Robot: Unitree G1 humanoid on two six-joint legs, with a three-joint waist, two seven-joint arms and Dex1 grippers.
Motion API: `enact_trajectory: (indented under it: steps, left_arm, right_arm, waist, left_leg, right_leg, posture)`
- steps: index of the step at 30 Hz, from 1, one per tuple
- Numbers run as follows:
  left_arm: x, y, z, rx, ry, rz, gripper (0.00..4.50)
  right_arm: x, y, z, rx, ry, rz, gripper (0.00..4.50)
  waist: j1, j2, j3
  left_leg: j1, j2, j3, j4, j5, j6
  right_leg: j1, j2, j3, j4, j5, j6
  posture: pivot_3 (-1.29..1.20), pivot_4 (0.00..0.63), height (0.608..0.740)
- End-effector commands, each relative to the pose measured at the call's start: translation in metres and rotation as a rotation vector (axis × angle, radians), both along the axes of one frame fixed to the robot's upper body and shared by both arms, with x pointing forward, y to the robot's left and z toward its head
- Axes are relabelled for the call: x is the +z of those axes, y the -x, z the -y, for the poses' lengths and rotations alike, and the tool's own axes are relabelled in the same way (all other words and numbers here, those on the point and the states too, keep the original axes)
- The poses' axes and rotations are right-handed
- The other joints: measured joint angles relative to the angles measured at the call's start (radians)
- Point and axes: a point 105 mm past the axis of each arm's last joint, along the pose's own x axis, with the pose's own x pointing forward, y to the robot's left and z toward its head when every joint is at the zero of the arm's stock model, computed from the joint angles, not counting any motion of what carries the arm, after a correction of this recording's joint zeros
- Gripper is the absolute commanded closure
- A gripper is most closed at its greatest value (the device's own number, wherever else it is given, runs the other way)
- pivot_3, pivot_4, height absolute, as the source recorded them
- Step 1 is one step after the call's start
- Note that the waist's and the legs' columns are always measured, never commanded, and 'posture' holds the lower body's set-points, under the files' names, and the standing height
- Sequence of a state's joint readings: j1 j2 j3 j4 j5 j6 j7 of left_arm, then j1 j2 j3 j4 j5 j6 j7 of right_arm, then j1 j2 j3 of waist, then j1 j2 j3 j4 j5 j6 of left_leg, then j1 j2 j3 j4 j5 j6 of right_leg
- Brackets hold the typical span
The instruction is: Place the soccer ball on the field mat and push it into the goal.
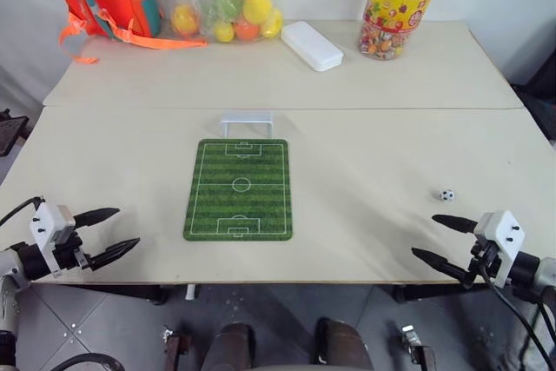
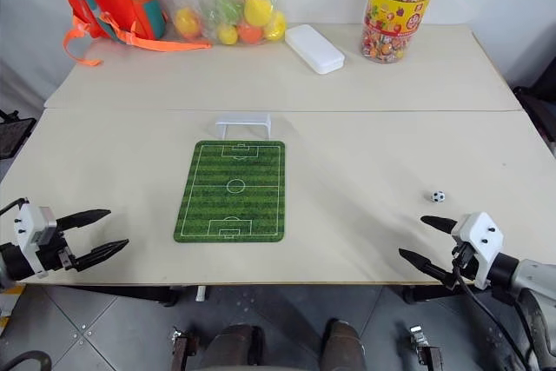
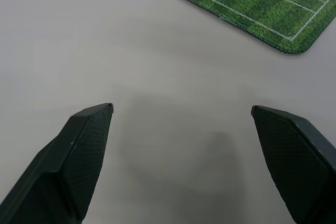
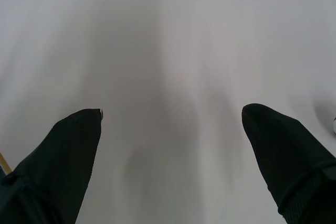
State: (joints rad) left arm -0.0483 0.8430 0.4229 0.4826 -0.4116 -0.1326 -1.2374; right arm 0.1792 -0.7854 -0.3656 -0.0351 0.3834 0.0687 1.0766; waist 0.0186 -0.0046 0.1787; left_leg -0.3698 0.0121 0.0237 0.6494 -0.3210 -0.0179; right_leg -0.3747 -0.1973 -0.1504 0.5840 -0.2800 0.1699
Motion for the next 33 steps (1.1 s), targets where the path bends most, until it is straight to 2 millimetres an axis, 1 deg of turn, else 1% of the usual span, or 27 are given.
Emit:
enact_trajectory:
  steps: [1, 4, 9, 10, 12, 13, 15, 16, 17, 18, 21, 25, 29, 33]
  left_arm:
    - [0.008, 0.002, 0.000, -0.017, -0.001, 0.021, 0.00]
    - [0.013, -0.003, -0.003, 0.018, -0.009, 0.039, 0.00]
    - [0.029, -0.007, 0.012, -0.016, 0.062, 0.040, 0.00]
    - [0.034, -0.008, 0.017, -0.035, 0.068, 0.053, 0.00]
    - [0.041, -0.008, 0.030, -0.110, 0.078, 0.081, 0.00]
    - [0.046, -0.009, 0.036, -0.135, 0.116, 0.085, 0.00]
    - [0.054, -0.011, 0.044, -0.167, 0.160, 0.094, 0.00]
    - [0.057, -0.012, 0.052, -0.205, 0.149, 0.119, 0.00]
    - [0.060, -0.014, 0.064, -0.266, 0.127, 0.153, 0.00]
    - [0.063, -0.016, 0.077, -0.330, 0.117, 0.181, 0.00]
    - [0.065, -0.019, 0.103, -0.443, 0.123, 0.202, 0.00]
    - [0.068, -0.025, 0.123, -0.507, 0.149, 0.227, 0.00]
    - [0.064, -0.022, 0.131, -0.542, 0.155, 0.217, 0.00]
    - [0.059, -0.017, 0.132, -0.554, 0.146, 0.195, 0.00]
  right_arm:
    - [0.008, -0.002, -0.001, 0.002, -0.001, 0.029, 0.03]
    - [0.012, -0.003, -0.001, -0.005, -0.002, 0.032, 0.03]
    - [0.033, -0.007, -0.002, -0.025, 0.011, 0.050, 0.03]
    - [0.038, -0.010, 0.000, -0.043, 0.016, 0.053, 0.03]
    - [0.057, -0.017, 0.005, -0.081, 0.005, 0.092, 0.03]
    - [0.063, -0.020, 0.008, -0.105, 0.004, 0.093, 0.03]
    - [0.068, -0.024, 0.013, -0.138, 0.004, 0.080, 0.03]
    - [0.074, -0.029, 0.017, -0.154, 0.001, 0.097, 0.03]
    - [0.080, -0.037, 0.023, -0.181, 0.003, 0.116, 0.03]
    - [0.082, -0.044, 0.030, -0.206, 0.005, 0.097, 0.03]
    - [0.079, -0.057, 0.039, -0.212, -0.004, 0.047, 0.03]
    - [0.061, -0.068, 0.051, -0.227, 0.022, -0.030, 0.03]
    - [0.047, -0.075, 0.062, -0.258, 0.021, -0.076, 0.03]
    - [0.036, -0.080, 0.064, -0.259, 0.020, -0.101, 0.03]
  waist:
    - [-0.001, 0.000, 0.000]
    - [-0.001, 0.000, 0.000]
    - [0.000, 0.000, 0.000]
    - [0.000, 0.000, 0.000]
    - [0.000, 0.000, 0.000]
    - [0.000, 0.000, 0.000]
    - [0.001, 0.000, 0.000]
    - [0.001, 0.000, 0.000]
    - [0.001, 0.000, 0.000]
    - [0.001, 0.000, 0.000]
    - [0.002, 0.001, 0.001]
    - [0.001, 0.001, 0.000]
    - [-0.005, 0.001, 0.001]
    - [-0.021, 0.001, 0.001]
  left_leg:
    - [0.000, 0.000, 0.000, 0.000, 0.000, 0.000]
    - [0.000, 0.000, 0.000, 0.000, 0.000, 0.000]
    - [0.000, 0.000, 0.000, 0.001, 0.000, 0.000]
    - [0.000, 0.000, 0.000, 0.001, 0.000, 0.000]
    - [0.000, 0.000, 0.000, 0.002, 0.000, 0.000]
    - [0.000, 0.000, 0.000, 0.003, 0.000, 0.000]
    - [0.000, 0.000, 0.001, 0.003, 0.000, 0.000]
    - [0.000, 0.001, 0.001, 0.003, 0.000, 0.000]
    - [0.000, 0.001, 0.001, 0.004, 0.000, 0.000]
    - [0.000, 0.001, 0.001, 0.004, 0.000, 0.000]
    - [-0.001, 0.000, 0.003, 0.007, 0.000, 0.001]
    - [-0.001, 0.001, 0.003, 0.008, -0.001, 0.001]
    - [-0.001, 0.001, 0.003, 0.009, -0.001, 0.001]
    - [-0.001, 0.001, 0.003, 0.009, -0.001, 0.001]
  right_leg:
    - [0.000, 0.000, 0.000, 0.000, 0.000, 0.000]
    - [0.000, 0.000, 0.000, 0.000, 0.000, 0.000]
    - [0.000, 0.000, 0.001, 0.001, 0.000, 0.000]
    - [0.000, 0.000, 0.001, 0.001, 0.000, 0.000]
    - [0.000, 0.000, 0.001, 0.002, 0.000, 0.000]
    - [0.000, 0.000, 0.002, 0.002, 0.000, -0.001]
    - [0.000, 0.000, 0.002, 0.002, 0.001, -0.001]
    - [0.000, 0.000, 0.002, 0.002, 0.001, -0.001]
    - [0.000, 0.000, 0.002, 0.002, 0.001, -0.001]
    - [0.000, 0.001, 0.002, 0.002, 0.001, -0.001]
    - [0.000, 0.000, 0.003, 0.002, 0.001, -0.002]
    - [0.000, 0.001, 0.003, 0.003, 0.001, -0.002]
    - [0.000, 0.001, 0.003, 0.003, 0.001, -0.002]
    - [0.000, 0.001, 0.003, 0.003, 0.001, -0.002]
  posture:
    - [0.00, 0.150, 0.740]
    - [0.00, 0.150, 0.740]
    - [0.00, 0.150, 0.740]
    - [0.00, 0.150, 0.740]
    - [0.00, 0.150, 0.740]
    - [0.00, 0.150, 0.740]
    - [0.00, 0.150, 0.740]
    - [0.00, 0.150, 0.740]
    - [0.00, 0.150, 0.740]
    - [0.00, 0.150, 0.740]
    - [0.00, 0.150, 0.740]
    - [0.00, 0.150, 0.740]
    - [0.00, 0.150, 0.740]
    - [0.00, 0.150, 0.740]
